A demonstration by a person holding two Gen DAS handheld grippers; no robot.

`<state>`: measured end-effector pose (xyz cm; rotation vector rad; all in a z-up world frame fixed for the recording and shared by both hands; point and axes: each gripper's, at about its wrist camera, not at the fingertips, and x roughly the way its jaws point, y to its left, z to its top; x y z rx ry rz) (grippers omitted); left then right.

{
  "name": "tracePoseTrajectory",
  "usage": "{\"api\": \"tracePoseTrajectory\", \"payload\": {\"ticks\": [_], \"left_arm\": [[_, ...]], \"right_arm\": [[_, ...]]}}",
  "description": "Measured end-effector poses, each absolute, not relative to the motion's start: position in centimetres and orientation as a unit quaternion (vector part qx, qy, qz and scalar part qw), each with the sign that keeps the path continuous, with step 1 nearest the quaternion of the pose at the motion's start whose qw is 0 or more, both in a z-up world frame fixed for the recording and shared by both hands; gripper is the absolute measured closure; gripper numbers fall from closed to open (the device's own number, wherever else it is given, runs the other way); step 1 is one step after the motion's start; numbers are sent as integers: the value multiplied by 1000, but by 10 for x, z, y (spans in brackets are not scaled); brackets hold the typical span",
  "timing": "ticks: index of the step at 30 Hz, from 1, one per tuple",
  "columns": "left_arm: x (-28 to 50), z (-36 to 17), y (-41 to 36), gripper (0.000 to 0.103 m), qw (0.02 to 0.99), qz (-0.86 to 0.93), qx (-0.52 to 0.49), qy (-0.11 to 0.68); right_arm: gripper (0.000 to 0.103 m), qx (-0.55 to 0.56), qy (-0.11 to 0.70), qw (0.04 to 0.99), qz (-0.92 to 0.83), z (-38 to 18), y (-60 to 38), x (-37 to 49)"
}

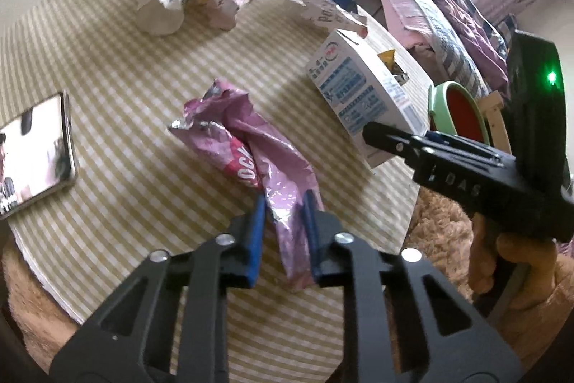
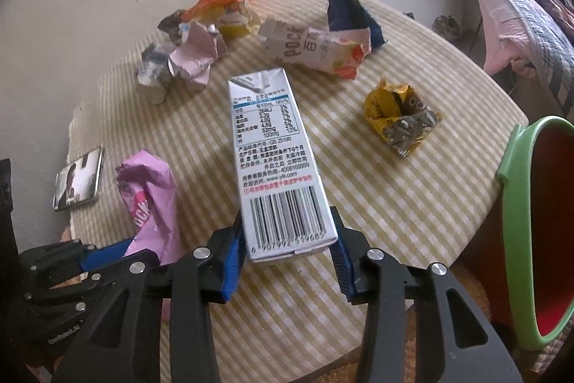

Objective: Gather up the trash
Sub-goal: 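Carry the pink bag and milk carton over the green bucket with both tools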

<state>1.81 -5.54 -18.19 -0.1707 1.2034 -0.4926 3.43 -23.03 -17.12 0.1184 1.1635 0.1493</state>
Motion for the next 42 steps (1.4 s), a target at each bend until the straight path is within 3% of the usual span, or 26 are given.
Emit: {"api": "tracePoseTrajectory", "payload": {"ticks": [12,31,42], "left_arm": [[21,-148,-41,94,831,-200,-82,513],[18,-101,-65,94,861,-212,-59,459],[20,-90,-96,94,865,-228,-29,446]], "right_arm": [[62,97,517,848,66,-145,-246,24],[62,146,462,873,56,-102,-275,1],[62,188,459,868,21,-108,-315,-16]]}}
